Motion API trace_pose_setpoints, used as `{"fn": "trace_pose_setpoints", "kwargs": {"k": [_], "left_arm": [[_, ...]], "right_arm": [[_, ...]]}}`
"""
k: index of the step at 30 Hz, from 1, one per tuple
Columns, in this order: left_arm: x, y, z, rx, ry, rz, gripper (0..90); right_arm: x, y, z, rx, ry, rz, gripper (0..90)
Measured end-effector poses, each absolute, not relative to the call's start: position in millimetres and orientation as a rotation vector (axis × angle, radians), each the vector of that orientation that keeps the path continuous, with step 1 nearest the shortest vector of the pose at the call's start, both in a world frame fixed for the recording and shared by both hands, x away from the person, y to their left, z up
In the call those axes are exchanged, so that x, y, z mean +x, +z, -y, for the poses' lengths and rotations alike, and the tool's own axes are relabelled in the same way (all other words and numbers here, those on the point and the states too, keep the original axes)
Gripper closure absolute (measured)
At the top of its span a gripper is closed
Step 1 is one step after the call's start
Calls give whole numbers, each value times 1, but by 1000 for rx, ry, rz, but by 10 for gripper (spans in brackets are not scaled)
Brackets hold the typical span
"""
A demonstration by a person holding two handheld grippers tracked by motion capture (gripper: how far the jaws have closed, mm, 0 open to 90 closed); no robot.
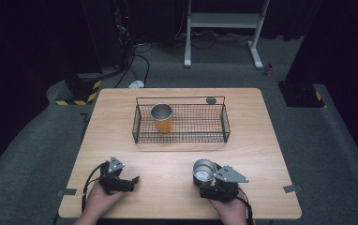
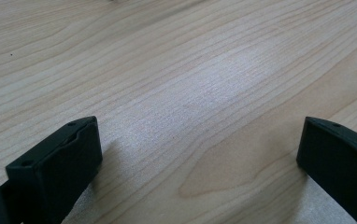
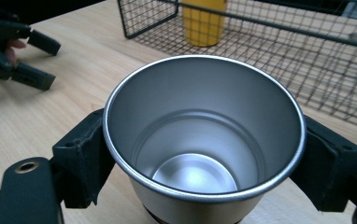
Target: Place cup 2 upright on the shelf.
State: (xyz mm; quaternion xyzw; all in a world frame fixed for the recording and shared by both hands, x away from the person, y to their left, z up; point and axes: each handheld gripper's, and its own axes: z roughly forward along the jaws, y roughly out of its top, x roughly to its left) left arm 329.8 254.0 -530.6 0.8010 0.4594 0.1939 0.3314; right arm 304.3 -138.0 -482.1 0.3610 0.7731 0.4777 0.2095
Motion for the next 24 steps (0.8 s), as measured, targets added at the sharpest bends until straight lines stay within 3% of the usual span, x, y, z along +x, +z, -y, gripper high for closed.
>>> {"fn": "trace_pose_setpoints", "kwargs": {"k": [24], "left_arm": [[329, -531, -254, 2090, 507, -1203, 4]], "right_arm": [[325, -461, 164, 1070, 1254, -2065, 164]]}}
